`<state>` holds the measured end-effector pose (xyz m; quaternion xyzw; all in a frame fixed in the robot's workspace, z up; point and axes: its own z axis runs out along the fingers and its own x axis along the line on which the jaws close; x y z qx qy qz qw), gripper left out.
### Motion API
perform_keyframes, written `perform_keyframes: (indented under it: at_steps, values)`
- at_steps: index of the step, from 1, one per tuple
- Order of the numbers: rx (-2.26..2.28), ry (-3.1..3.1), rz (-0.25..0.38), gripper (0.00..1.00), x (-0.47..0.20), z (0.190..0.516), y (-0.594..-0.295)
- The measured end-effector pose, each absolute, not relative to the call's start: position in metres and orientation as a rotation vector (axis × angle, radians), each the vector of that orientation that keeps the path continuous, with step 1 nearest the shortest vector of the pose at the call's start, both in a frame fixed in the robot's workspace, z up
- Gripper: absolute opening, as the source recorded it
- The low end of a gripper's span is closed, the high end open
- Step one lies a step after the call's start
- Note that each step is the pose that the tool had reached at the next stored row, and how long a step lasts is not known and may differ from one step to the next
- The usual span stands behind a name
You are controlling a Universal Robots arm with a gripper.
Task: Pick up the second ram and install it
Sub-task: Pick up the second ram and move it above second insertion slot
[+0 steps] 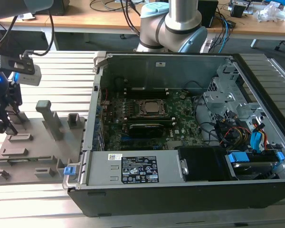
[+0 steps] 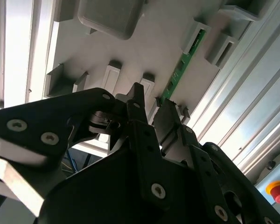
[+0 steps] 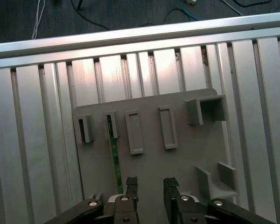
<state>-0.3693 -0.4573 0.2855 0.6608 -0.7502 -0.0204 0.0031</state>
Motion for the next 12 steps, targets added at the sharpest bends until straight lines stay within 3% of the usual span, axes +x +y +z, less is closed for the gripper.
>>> perform_keyframes:
  at_steps: [12]
  values:
    - [2.072, -2.352, -0.064, 0.36, -0.3693, 0.2755, -0.4573]
